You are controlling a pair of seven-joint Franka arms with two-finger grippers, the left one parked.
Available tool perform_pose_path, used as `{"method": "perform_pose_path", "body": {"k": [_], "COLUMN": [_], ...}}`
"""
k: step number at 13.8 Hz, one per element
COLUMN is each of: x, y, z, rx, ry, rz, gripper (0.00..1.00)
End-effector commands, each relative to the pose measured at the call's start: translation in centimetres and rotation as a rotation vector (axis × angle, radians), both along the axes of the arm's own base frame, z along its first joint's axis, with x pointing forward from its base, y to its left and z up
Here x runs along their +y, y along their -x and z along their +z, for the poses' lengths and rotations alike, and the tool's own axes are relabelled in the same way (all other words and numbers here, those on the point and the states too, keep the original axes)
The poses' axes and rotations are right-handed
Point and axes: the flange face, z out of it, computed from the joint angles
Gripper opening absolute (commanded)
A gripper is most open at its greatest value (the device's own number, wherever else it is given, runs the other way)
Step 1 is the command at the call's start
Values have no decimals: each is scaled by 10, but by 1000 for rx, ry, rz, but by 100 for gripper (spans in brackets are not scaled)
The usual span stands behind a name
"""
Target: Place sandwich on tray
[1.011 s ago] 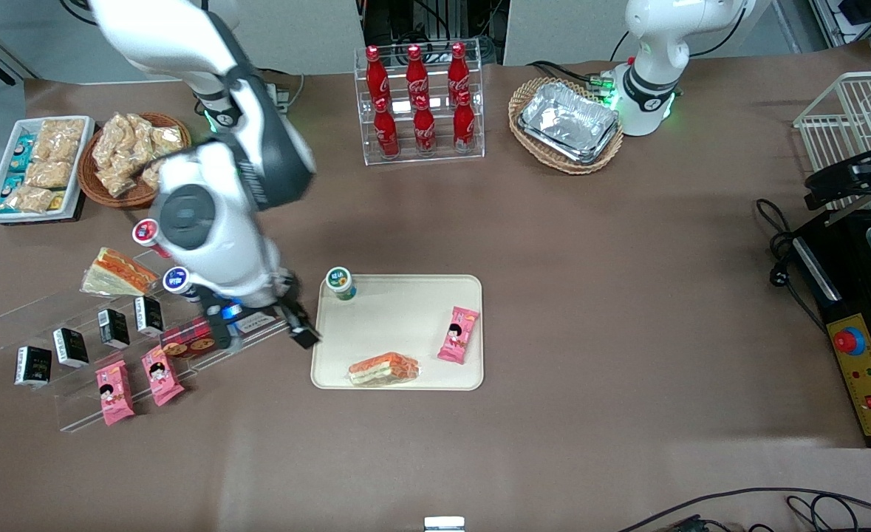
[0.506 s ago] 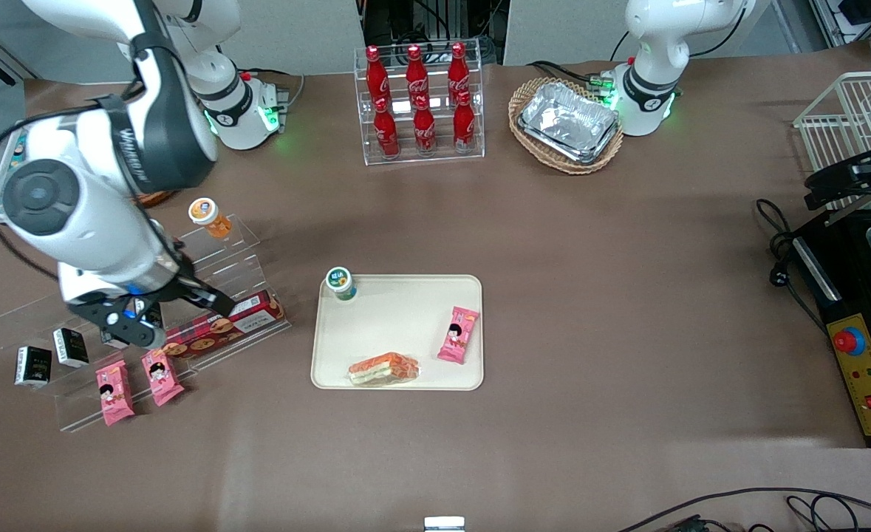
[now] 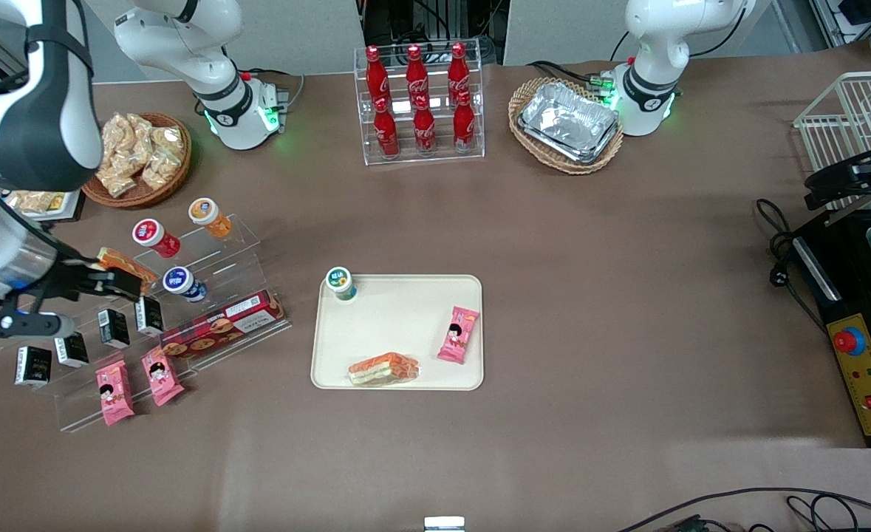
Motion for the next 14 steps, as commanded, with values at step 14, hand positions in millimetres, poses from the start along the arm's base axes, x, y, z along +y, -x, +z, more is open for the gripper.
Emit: {"method": "perform_pose_path", "body": {"k": [14], "x": [-69], "y": [80], "z": [30], "rx": [40], "ry": [-14], "rz": [172], "gripper": [100]}}
